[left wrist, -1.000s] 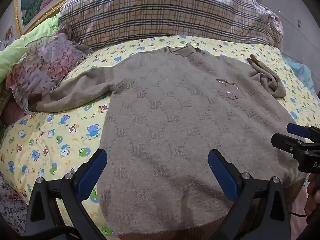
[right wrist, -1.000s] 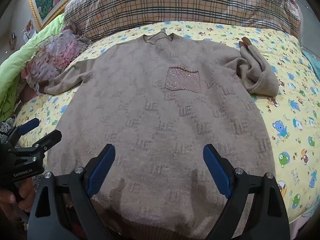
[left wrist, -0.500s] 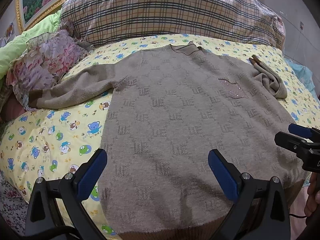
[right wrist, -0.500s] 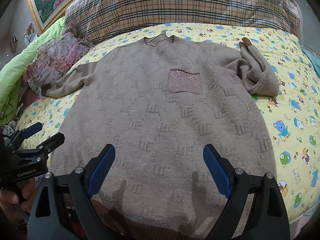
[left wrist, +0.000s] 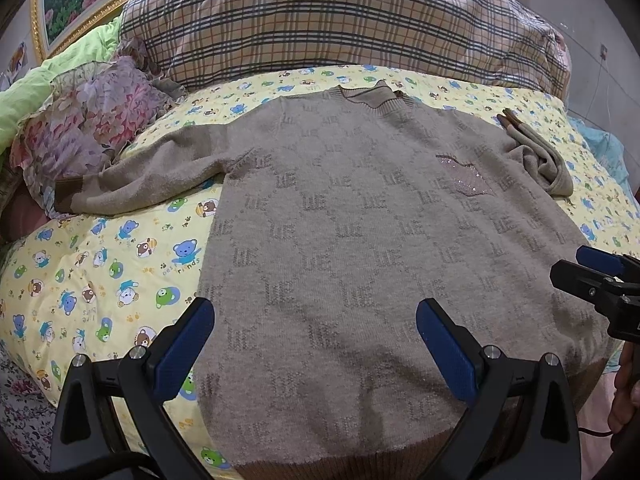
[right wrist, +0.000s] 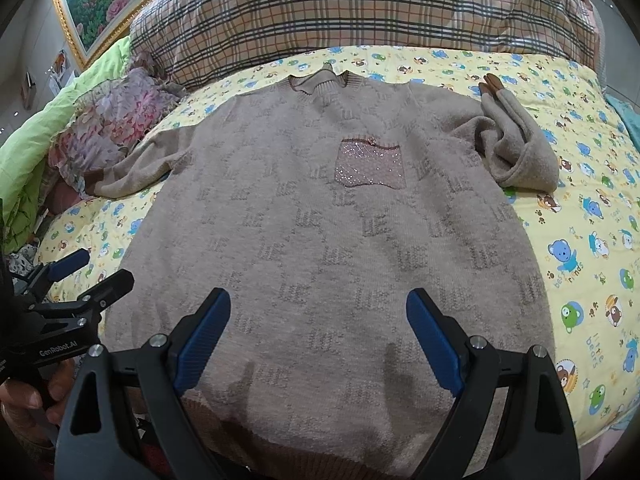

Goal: Fold small clothes

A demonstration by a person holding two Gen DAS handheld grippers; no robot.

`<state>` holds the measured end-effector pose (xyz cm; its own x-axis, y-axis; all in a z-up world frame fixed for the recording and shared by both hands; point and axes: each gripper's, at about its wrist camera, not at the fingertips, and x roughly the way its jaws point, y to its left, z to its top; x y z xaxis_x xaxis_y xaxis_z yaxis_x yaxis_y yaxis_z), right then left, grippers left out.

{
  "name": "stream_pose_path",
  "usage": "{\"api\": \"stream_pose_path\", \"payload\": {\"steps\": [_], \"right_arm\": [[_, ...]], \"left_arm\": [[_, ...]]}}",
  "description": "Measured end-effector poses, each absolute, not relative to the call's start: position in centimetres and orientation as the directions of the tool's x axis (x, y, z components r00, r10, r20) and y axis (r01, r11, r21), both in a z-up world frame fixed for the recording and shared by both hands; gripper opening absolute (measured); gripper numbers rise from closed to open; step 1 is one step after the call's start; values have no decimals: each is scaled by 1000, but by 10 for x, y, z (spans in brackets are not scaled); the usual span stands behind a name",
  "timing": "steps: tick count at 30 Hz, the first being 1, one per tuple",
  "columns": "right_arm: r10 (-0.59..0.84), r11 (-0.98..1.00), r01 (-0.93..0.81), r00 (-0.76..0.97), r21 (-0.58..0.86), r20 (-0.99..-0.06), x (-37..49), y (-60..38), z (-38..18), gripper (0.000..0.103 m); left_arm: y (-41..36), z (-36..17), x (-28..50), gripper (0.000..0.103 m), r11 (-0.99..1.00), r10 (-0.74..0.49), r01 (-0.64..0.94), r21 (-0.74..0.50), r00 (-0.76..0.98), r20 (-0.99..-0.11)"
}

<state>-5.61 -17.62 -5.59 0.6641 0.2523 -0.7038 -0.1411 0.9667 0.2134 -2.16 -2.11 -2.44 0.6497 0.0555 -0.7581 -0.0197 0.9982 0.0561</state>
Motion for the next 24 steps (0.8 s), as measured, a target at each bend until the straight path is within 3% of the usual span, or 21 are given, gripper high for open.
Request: {"api": "stream_pose_path", "payload": {"steps": [5,24], "right_arm": [[267,962,-156,708,224,-653,-58,-177,-54,90],[251,964,-104,653,244,-715,-54,-186,-56,90]], "left_arm": [[-21,-25,-21,101,999,49,-18,49,647,-760],[-21,-31,-15,101,1000,22,-6,24,628,-778]]}}
